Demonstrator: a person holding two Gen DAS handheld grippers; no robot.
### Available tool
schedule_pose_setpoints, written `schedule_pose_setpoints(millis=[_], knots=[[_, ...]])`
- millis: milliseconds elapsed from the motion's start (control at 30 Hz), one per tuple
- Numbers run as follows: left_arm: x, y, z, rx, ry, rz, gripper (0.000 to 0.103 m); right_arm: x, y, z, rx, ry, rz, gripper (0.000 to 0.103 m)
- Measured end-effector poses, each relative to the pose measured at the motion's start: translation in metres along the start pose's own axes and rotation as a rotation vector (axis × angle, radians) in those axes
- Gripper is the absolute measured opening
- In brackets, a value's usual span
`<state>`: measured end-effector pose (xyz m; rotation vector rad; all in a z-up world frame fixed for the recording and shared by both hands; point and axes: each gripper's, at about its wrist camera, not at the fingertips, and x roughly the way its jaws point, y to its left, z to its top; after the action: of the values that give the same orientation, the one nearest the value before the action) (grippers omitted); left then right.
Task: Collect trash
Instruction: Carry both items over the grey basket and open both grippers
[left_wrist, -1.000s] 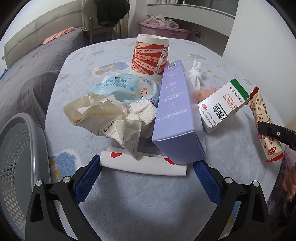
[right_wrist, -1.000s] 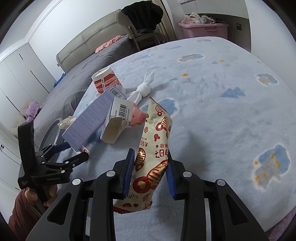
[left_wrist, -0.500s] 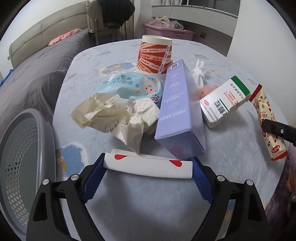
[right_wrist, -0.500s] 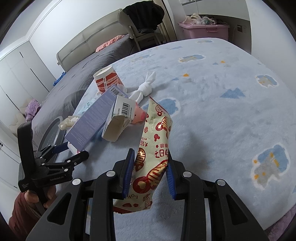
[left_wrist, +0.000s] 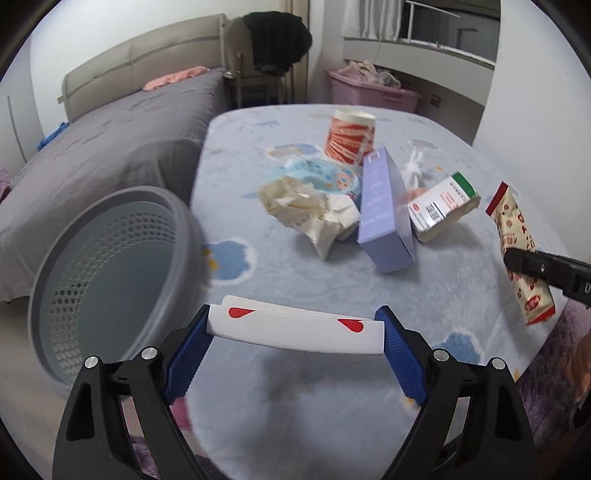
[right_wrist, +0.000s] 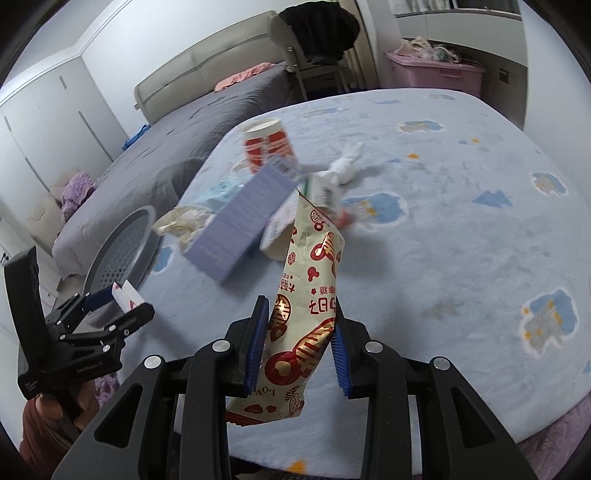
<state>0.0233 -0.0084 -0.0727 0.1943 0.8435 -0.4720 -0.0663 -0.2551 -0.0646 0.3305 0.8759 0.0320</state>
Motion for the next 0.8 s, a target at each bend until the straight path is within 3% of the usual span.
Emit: schedule_pose_setpoints(millis=[300,600,800], knots=[[-0.035,0.047,0.004,-0.099,-0.084,0.107,0.085,0.018,0.072,0.018,-0.134,0.021,0.096,0.031],[-0.032,0.114,0.014,-0.185,-0.075,0.305,0.085,0.061,0.145,0.048,-0.259,0.044,0.207,0.031],[-0.023,0.163,0.016,-0.275,-0.063,0.393,0.085,0.097,0.188,0.061,-0.327,0.081,0.255,0.032]])
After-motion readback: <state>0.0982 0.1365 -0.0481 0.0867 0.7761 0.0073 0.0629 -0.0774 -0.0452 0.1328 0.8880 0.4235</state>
